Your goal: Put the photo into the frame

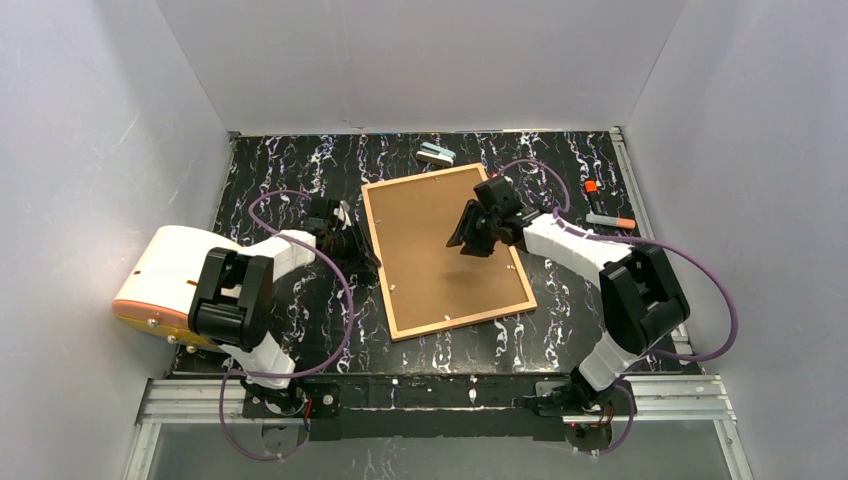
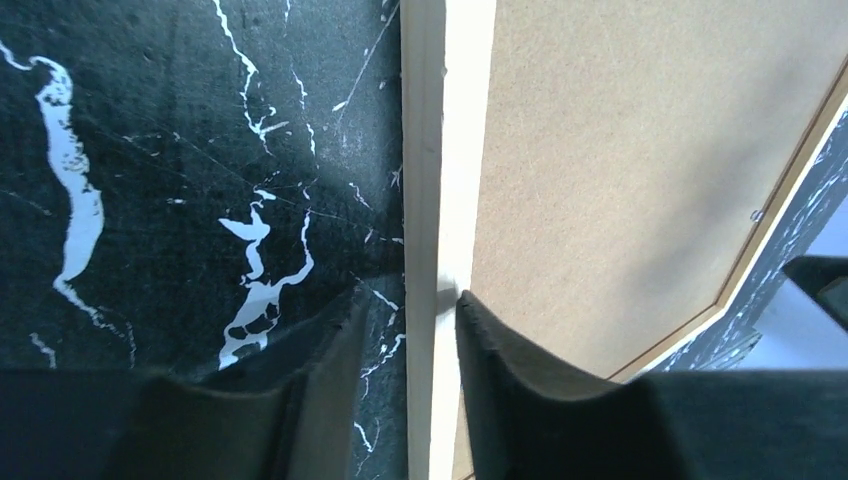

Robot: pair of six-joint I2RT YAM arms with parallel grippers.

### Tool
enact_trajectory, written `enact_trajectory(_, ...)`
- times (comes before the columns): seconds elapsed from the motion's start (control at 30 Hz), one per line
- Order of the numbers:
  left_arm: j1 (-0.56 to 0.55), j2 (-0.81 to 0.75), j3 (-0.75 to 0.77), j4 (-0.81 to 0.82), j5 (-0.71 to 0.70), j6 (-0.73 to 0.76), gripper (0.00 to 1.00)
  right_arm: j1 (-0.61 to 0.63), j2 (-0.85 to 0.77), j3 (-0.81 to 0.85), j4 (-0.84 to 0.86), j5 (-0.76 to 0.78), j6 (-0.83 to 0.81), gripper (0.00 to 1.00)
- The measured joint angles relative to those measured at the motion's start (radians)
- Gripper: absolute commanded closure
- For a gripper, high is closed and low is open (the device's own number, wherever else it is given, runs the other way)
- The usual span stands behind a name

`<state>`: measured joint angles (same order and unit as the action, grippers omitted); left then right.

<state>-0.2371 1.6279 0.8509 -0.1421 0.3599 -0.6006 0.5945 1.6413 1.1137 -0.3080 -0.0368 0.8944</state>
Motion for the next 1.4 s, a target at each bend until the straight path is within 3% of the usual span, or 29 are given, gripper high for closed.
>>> enact_trajectory(0.13,0.0,0.021,-0.002,0.021,0.03,-0.031,0.84,0.002,-0.016,-0.026,-0.001,-0.044,0.007,0.53)
enact_trajectory(0.23,0.0,0.021,-0.006,0.041,0.043,-0.055,0.89,0.002,-0.02,-0.031,0.015,-0.077,-0.002,0.54)
enact_trajectory(0.47,-0.008,-0.009,-0.059,0.085,0.045,-0.125,0.9,0.002,-0.023,-0.062,0.099,-0.218,-0.002,0.58)
enact_trajectory(0.63,-0.047,-0.038,-0.093,0.099,0.036,-0.16,0.89,0.011,-0.019,-0.111,0.168,-0.305,0.024,0.55)
enact_trajectory(0.93,-0.102,-0.079,-0.142,0.109,0.018,-0.231,0.89,0.111,0.044,-0.155,0.309,-0.322,0.14,0.49)
enact_trajectory(1.27,-0.122,-0.152,-0.229,0.113,0.043,-0.281,0.9,0.215,0.15,-0.19,0.412,-0.29,0.274,0.67)
enact_trajectory(1.4,-0.122,-0.152,-0.23,0.114,0.044,-0.286,0.91,0.217,0.173,-0.196,0.457,-0.277,0.293,0.68)
